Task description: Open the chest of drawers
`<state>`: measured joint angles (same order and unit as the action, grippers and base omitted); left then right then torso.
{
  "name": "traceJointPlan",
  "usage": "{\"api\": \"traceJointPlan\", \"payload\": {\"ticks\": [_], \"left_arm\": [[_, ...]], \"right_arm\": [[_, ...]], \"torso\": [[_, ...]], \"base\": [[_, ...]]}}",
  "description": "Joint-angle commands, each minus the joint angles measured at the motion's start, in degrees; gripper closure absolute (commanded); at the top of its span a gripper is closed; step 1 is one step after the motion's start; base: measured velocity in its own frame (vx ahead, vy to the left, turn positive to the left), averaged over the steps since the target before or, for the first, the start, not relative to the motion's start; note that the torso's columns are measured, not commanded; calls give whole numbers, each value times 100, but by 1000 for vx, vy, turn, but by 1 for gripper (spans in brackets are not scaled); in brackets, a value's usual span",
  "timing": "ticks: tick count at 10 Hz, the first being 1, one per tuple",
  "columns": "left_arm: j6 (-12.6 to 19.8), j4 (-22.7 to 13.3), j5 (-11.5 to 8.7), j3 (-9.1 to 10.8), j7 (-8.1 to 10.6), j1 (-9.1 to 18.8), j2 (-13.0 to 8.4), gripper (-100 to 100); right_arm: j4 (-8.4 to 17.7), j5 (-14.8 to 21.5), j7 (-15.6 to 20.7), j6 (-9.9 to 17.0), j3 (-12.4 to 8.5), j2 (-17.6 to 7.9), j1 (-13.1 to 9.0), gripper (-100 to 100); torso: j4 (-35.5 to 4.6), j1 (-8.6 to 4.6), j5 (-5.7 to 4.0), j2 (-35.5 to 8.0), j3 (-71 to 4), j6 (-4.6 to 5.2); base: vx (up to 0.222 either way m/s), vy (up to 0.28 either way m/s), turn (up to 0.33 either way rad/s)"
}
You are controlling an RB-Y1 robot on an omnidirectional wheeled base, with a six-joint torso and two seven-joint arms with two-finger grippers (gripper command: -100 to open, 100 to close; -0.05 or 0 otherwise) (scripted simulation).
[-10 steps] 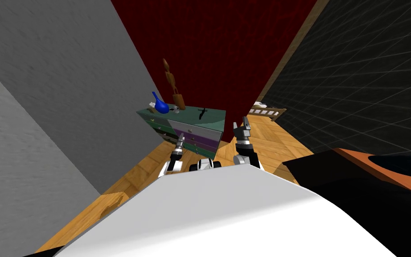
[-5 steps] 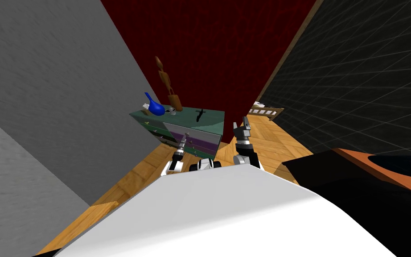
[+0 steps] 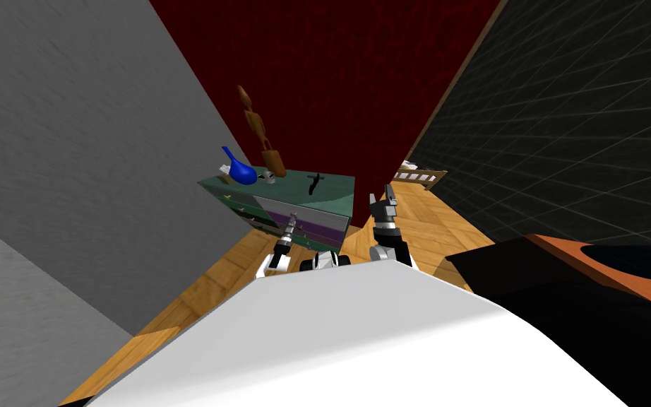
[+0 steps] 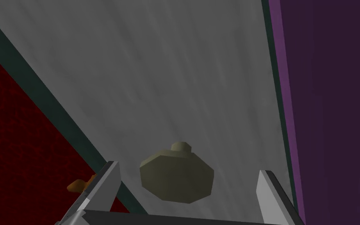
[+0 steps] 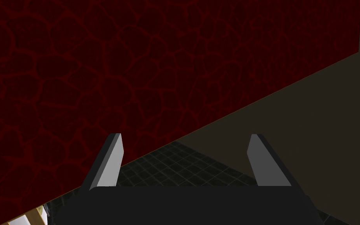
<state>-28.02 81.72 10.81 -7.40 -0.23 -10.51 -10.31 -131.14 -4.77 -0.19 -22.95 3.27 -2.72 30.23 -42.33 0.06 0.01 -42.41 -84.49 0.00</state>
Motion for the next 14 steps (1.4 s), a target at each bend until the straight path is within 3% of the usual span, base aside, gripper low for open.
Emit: {"api": "traceJointPlan", "payload": {"ticks": [1,6,7,11,13,14], "left_arm": [[25,8,0,1,5,6,-2,100],[82,194,2,-50,89,-103,-107,100],[143,185,0,-37,87,-45,-96,-100],[189,143,-3,-19,80,32,-80,-100],[422,302,-6,-5,128,107,-129,-100],[342,244,-5,-6,109,95,-112,-100]], "right_arm": [[0,0,0,0,0,0,0,0],[0,0,0,1,0,0,-3,0],[1,0,0,0,0,0,-1,0],[-1,0,0,-1,1,1,3,0],[0,0,0,0,0,0,1,0],[0,0,0,0,0,0,0,0]], "torso": [[3,-4,0,7,-4,-1],[1,-5,-2,2,-1,0],[11,-15,-3,44,-25,1],[9,-7,-2,27,-17,0],[-6,7,3,-19,13,0],[-2,2,0,-12,6,0]], "base": [[0,0,0],[-148,56,21],[59,-35,-42],[140,-64,-21],[71,-26,-25],[0,0,0]]}}
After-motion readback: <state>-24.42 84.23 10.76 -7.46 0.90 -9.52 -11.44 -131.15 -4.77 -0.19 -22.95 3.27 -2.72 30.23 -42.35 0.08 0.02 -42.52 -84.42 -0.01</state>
